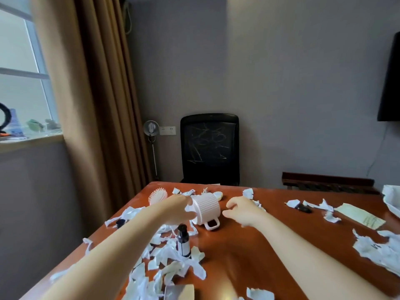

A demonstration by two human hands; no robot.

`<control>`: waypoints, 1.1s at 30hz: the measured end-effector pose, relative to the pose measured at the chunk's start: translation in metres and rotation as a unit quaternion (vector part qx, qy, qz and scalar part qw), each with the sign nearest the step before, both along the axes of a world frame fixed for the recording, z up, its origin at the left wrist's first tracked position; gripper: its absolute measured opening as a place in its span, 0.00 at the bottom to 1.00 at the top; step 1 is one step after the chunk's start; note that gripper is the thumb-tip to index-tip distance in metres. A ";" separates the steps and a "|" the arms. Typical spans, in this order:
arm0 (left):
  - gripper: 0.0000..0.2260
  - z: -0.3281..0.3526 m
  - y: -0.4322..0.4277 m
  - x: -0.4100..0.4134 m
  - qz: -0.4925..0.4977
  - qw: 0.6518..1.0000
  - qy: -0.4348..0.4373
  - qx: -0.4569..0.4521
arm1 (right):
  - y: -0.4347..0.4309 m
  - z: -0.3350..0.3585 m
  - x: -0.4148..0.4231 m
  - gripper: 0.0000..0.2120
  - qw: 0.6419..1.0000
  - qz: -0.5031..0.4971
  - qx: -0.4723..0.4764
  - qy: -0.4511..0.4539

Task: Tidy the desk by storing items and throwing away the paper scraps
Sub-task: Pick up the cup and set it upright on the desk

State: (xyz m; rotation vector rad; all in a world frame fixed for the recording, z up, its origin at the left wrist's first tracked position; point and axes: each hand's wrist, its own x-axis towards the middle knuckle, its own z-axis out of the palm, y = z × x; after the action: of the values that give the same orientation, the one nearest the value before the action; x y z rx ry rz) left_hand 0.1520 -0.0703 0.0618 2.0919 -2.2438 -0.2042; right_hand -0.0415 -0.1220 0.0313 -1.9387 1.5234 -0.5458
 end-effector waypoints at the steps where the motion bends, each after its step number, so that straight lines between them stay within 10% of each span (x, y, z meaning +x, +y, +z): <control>1: 0.23 -0.002 -0.011 0.000 -0.001 1.000 0.003 0.002 | -0.005 -0.002 0.003 0.19 1.000 -0.012 0.017 -0.008; 21: 0.32 -0.034 -0.083 0.006 0.013 0.996 0.062 0.055 | -0.039 -0.036 0.038 0.16 0.938 -0.034 0.166 -0.303; 33: 0.23 -0.048 -0.071 0.030 0.005 0.989 0.107 0.101 | -0.024 -0.016 0.041 0.06 0.985 0.153 -0.076 -0.028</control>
State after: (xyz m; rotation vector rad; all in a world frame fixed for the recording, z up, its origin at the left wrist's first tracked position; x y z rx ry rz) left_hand 0.1825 -0.1418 0.0135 2.0572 -2.1659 -0.6485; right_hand 0.0000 -0.1464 0.0151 -2.2028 1.1463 -0.5883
